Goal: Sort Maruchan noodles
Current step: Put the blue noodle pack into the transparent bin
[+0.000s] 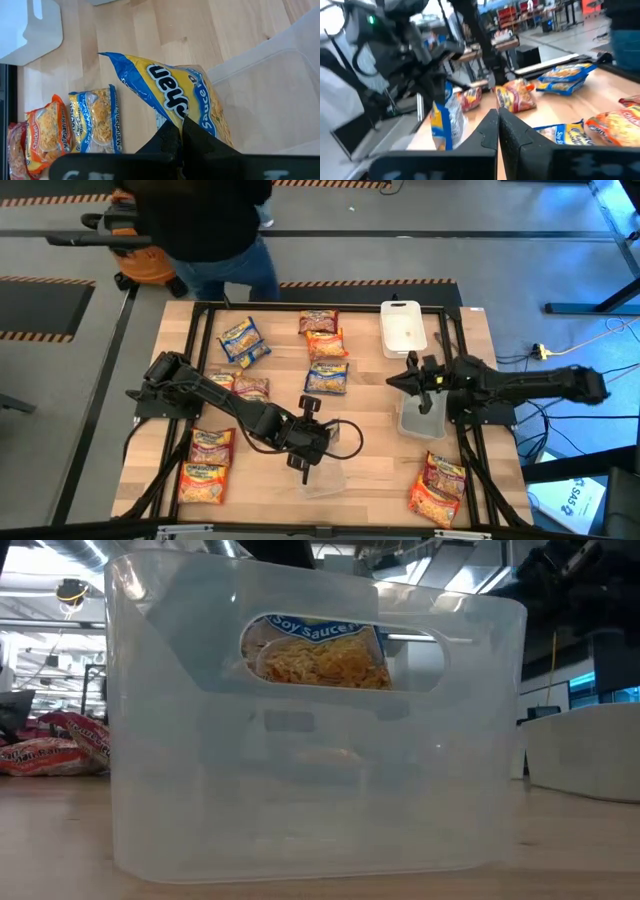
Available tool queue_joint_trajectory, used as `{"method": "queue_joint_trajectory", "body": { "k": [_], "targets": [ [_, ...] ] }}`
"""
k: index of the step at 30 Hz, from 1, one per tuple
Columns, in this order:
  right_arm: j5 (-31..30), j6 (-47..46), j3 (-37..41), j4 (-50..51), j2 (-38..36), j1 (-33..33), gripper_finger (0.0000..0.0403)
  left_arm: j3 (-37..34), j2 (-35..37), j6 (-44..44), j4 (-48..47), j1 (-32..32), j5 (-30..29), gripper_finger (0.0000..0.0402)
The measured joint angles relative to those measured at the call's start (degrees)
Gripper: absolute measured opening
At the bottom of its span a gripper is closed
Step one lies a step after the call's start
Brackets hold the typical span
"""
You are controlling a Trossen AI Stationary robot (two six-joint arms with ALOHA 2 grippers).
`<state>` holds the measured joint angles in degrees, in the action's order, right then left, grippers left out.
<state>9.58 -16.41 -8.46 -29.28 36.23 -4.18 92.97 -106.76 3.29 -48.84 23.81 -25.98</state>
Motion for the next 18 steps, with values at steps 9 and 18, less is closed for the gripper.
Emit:
{"method": "queue_joint_trajectory", "body": {
  "k": [9, 18],
  "targets": [
    [-6.66, 6.2, -8.71, 0.32, 17.37, 10.26, 0.0001, 0.0, 0.0, 0.23, -0.02, 0.0, 0.02, 0.0],
    [-7.64, 9.03, -16.08, 0.33, 30.39, 15.03, 0.0001, 0.0, -0.02, 0.23, -0.08, 0.0, 0.06, 0.0]
  ]
}}
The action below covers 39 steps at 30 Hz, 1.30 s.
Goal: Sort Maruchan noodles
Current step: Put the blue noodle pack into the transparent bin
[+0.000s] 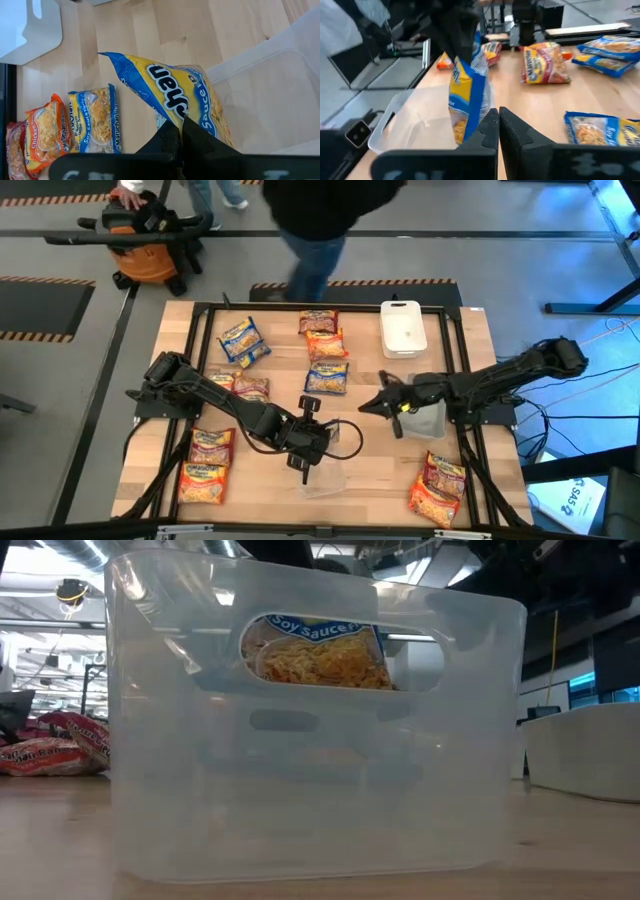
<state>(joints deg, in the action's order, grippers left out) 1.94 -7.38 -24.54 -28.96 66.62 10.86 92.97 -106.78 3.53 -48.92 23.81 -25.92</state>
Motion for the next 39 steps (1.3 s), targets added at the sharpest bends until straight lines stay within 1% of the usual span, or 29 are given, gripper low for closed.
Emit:
{"method": "queue_joint_trajectory", "body": {
  "k": [10, 21, 25, 29, 36, 39],
  "targets": [
    [-1.52, 0.41, -4.99, -0.63, 11.93, 4.34, 0.0001, 0.0, 0.0, 0.42, -1.55, 0.0, 0.03, 0.0],
    [-1.4, 2.04, -11.43, -3.74, 24.42, 5.02, 0.0001, 0.0, -0.04, 0.79, -2.14, 0.0, -0.1, 0.0],
    [-1.27, 3.37, -13.58, -4.26, 27.09, 5.02, 0.0001, 0.0, -0.04, 0.85, -2.58, 0.0, -0.1, 0.0],
    [1.02, 3.4, -15.23, -4.15, 28.85, 5.02, 0.0001, -0.01, -0.04, 0.85, -2.72, 0.0, -0.08, 0.0],
    [6.31, 3.31, -15.36, -4.61, 28.38, 5.44, 0.0001, -0.02, 0.24, 0.98, -3.02, 0.22, -0.04, 0.0],
    [6.23, 3.31, -15.34, -4.14, 28.38, 5.37, 0.0001, 0.89, 1.35, 1.21, -3.4, 0.45, 0.08, 0.0]
  ]
}}
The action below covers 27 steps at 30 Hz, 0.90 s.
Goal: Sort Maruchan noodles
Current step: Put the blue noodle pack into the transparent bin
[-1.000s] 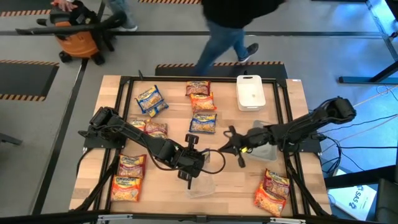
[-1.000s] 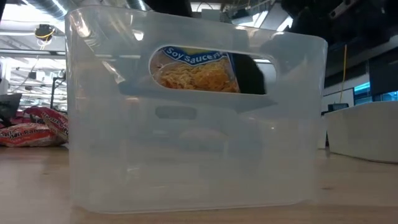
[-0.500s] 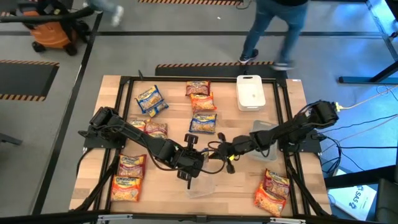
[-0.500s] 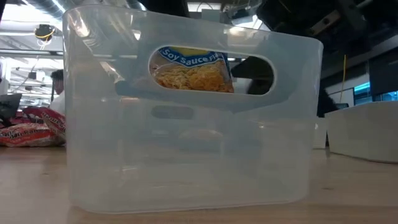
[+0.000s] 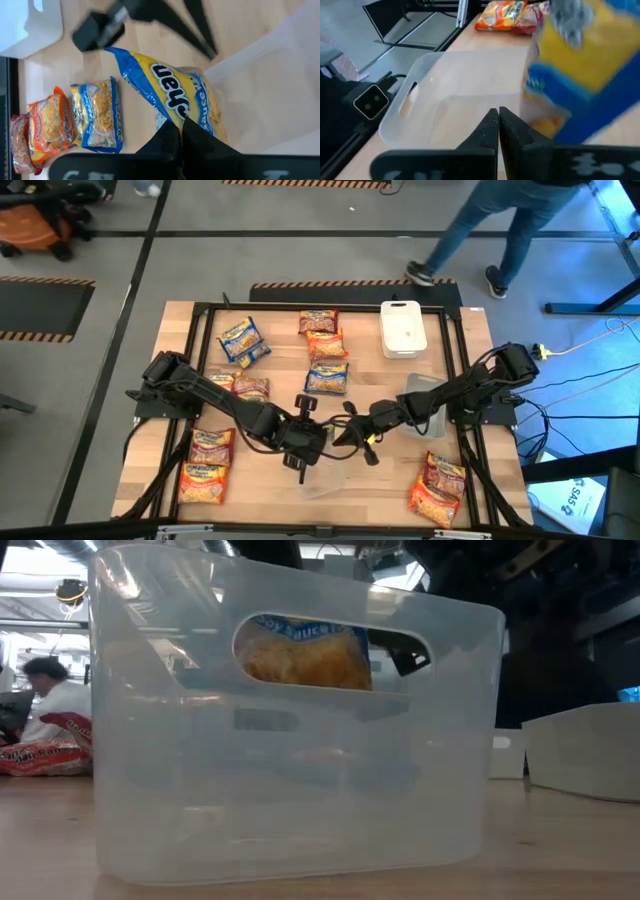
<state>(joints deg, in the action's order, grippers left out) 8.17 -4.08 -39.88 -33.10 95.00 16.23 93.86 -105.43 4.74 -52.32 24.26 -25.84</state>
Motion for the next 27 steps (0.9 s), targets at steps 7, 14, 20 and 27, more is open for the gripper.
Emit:
{"method": "queue_joint_trajectory", "body": {
  "k": [7, 14, 20, 27],
  "targets": [
    [0.44, 0.04, 0.02, -0.5, 0.0, -0.11, 0.0001, 4.55, 1.1, 3.35, -3.83, 0.22, 5.69, 0.0],
    [0.43, -0.13, 0.04, 0.59, 0.02, -0.05, 0.0001, 1.12, 1.05, 5.32, 0.54, -0.47, 9.04, 0.0],
    [0.39, -0.11, 0.04, 0.77, 0.02, -0.07, 0.0001, -2.76, 0.6, 8.16, 1.3, -2.02, 9.76, 0.0],
    [-0.06, -0.85, 0.07, 1.25, 0.68, -0.07, 0.0001, -4.48, 0.6, 8.67, 2.99, -3.02, 4.73, 0.0]
  ]
}}
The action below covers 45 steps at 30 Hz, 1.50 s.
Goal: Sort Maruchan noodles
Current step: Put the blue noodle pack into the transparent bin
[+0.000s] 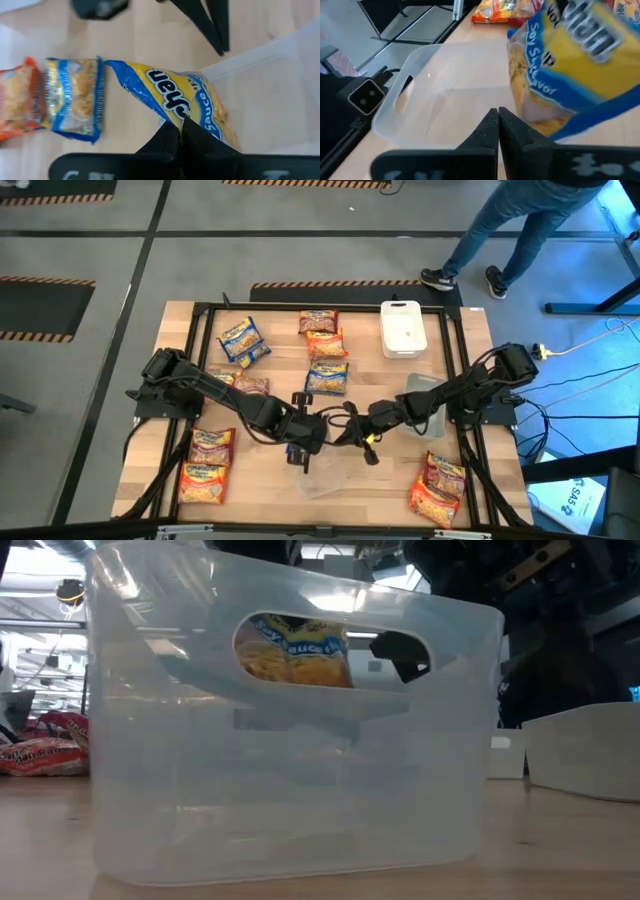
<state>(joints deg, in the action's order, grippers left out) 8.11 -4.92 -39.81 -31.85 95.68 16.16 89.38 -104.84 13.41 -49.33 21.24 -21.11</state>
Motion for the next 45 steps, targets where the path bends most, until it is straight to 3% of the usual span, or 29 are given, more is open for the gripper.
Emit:
{"method": "queue_joint_trajectory", "body": {
  "k": [12, 18, 32, 45],
  "targets": [
    [0.03, -0.77, 0.04, -1.2, 3.06, 0.0, 0.0001, -0.09, -3.8, -3.29, 4.51, 0.33, -3.59, 0.0],
    [0.03, -0.39, 0.04, -0.58, 3.15, 0.0, 0.0001, -0.09, -6.46, -9.91, 4.01, 1.01, -4.95, 0.0],
    [0.05, -0.14, 0.04, -0.86, 3.15, -0.04, 0.0001, -0.09, -10.73, -13.76, 3.49, 0.59, -1.79, 0.0003],
    [0.04, -0.41, 0.04, -0.77, 3.1, 0.0, 0.0001, 4.49, -10.6, -14.07, 0.27, 0.65, -4.71, 0.0108]
  ]
}}
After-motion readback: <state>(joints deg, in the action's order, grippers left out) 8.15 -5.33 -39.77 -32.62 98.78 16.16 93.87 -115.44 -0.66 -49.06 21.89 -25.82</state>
